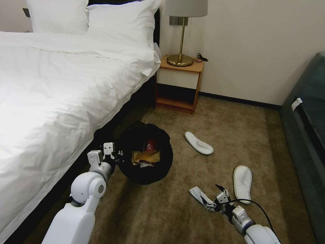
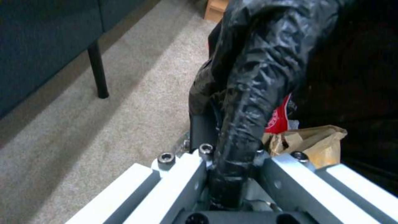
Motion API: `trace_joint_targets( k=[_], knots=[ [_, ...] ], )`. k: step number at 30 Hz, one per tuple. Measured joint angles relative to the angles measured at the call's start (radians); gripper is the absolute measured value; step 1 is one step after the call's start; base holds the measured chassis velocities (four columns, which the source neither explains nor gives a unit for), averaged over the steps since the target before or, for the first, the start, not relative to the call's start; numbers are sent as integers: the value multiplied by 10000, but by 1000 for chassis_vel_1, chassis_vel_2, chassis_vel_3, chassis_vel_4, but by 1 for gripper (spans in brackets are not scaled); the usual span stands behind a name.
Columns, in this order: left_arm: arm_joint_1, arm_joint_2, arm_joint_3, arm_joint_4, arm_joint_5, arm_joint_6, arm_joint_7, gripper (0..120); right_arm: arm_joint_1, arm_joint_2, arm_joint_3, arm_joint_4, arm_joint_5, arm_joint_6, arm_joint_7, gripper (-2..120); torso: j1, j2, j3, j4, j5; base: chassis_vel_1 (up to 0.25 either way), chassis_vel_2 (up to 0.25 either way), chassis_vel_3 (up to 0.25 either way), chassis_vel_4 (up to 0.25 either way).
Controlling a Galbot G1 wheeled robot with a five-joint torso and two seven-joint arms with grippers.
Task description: Pick up the trash bin, then pick up the garbage on the floor and place it into the trash bin.
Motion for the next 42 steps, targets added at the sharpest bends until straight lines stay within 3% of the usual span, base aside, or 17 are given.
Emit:
trace_joint_targets(
  k=[12, 19, 35, 42],
  knots=[
    [96, -155, -53, -19, 156, 0, 5, 0, 870, 411, -11, -1564, 189, 561, -59, 100, 0, 0, 0, 0, -3, 0, 0, 0, 0],
    [68, -203, -149, 25, 185, -18, 17, 0, 1655, 1149, -185, -2817, 230, 851, -93, 100, 0, -1, 0, 0, 0, 0, 0, 0, 0],
    [-172, -310, -93, 304, 224, -26, 23, 0, 1837, 1441, -383, -3185, 199, 857, -183, 100, 1, -2, 0, -2, -1, 0, 0, 0, 0],
    [-174, -297, -92, 355, 231, -67, 61, 0, 2150, 1839, -333, -4145, -36, 1172, -282, 100, 1, -2, 0, 0, 0, 0, 0, 0, 0]
  ],
)
